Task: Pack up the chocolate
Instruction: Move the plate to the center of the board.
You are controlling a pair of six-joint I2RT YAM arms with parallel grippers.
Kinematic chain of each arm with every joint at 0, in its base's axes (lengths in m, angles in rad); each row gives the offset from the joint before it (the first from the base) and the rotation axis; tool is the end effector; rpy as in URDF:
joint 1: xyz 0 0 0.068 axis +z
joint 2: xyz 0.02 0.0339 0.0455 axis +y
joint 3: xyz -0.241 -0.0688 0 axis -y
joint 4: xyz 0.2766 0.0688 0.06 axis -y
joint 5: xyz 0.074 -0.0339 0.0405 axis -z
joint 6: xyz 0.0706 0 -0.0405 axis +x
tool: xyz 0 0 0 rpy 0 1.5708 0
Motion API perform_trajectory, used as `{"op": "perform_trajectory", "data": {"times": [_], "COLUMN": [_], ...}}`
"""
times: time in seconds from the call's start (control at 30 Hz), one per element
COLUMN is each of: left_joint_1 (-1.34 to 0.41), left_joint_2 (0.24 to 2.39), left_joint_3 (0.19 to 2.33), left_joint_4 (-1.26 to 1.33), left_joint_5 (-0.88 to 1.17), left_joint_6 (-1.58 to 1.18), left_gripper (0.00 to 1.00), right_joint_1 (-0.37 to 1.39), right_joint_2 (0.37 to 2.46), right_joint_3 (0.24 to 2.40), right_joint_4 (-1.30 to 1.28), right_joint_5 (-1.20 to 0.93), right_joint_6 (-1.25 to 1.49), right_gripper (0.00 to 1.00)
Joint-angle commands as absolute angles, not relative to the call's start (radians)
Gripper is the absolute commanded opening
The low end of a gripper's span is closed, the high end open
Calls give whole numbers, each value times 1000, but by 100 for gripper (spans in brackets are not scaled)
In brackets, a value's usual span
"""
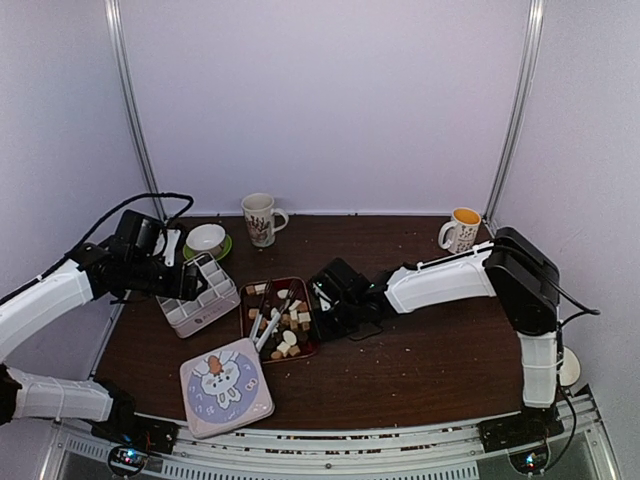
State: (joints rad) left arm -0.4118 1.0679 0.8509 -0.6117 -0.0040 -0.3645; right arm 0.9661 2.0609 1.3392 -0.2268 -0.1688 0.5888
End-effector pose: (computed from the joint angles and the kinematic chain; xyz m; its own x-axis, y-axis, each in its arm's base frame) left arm 0.2609 -0.1137 0.2171 -0.7729 -0.0514 -0.6325 0.1309 0.9624 -0.2382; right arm 0.2543 0.3888 0.0718 -0.8655 -0.2894 -0.4089 -0.4642 0.7703 0.4372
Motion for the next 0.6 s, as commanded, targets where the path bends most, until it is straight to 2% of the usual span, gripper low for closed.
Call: {"op": "perform_trajectory", "data": {"times": [0.0,0.1,0.23,0.4,0.57], "left_joint_1": [-417,-418,-424,-440,-447], "left_joint_2": [1106,1130,1195,1314,1402], "left_joint_3": [886,887,903,937,952], "left_joint_4": [-606,-588,-575,-575,-574], "left_joint_5": [6,21,53,51,15], "left_joint_6": [-335,-327,-302,-307,-275], "left_gripper": [75,75,76,75,67], "right_joint_1": [916,897,857,782,712], "right_joint_2": [2014,1985,1936,1848,1767], "right_joint_3": [1252,1214,1148,1041,957], "right_joint_4": [-280,-289,-283,-272,-284], "right_joint_5": [-144,-131,-108,-80,-42], "right_joint_6": [590,580,567,545,518], "right_gripper": [15,13,5,3,0]}}
